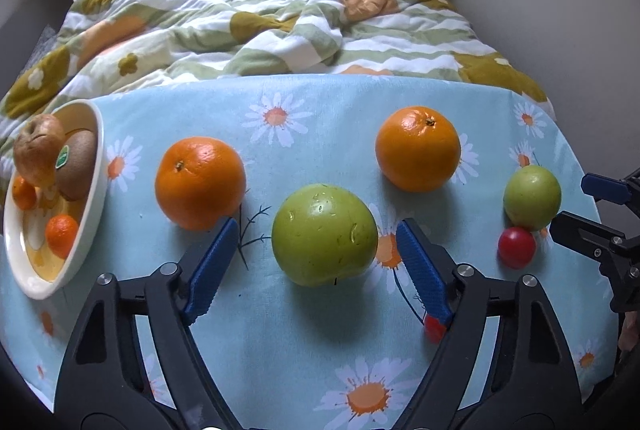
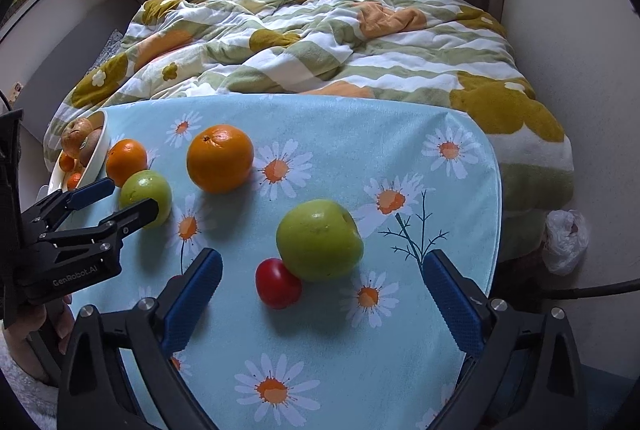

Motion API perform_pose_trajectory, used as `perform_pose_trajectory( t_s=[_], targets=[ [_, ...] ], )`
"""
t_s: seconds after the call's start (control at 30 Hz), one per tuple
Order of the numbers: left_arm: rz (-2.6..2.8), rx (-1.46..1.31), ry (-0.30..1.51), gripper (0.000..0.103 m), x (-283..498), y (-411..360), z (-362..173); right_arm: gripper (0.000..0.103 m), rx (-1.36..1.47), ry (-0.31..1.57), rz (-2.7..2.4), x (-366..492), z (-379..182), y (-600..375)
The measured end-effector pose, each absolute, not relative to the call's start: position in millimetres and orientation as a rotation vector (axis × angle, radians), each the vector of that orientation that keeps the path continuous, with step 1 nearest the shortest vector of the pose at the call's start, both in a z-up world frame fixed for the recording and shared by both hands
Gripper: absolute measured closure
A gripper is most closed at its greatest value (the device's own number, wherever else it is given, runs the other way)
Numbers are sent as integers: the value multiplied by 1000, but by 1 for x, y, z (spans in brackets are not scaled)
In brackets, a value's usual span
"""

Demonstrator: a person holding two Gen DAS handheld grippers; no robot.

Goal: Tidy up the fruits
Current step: 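Grasp a green apple with the left tool while the right tool reaches another green apple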

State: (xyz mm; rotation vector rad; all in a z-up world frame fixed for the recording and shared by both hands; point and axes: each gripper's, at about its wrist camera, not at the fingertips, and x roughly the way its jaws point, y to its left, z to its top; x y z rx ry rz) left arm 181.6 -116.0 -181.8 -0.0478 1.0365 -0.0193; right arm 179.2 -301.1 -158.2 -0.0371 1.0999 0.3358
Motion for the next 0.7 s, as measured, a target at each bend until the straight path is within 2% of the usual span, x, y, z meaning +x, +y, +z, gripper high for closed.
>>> perform_pose_trajectory(
  t_s=[0.13,0.17,0.2,0.33,0.4,0.57,0.7],
  targets=[
    [-14,-53,1048,27,186,-120,-190,4,-31,1111,343,183,-165,-304],
    [-11,-52,1050,32,186,-120,-191,4,-30,1113,346,184,-166,-305],
    [-6,-47,1054,40,187,-120,-193,4,-29,1114,349,185,-167,-306],
    [3,-27,1050,41,187,-123,-195,6,-27,1113,367,188,-170,-306],
    [8,-20,1047,41,186,-124,-195,15,-25,1124,380,191,-173,-304],
    [9,-19,1051,41,181,-126,-195,28,-4,1140,403,195,-181,-301],
    [7,-12,1054,41,175,-126,-194,34,8,1146,407,197,-186,-299]
  ],
)
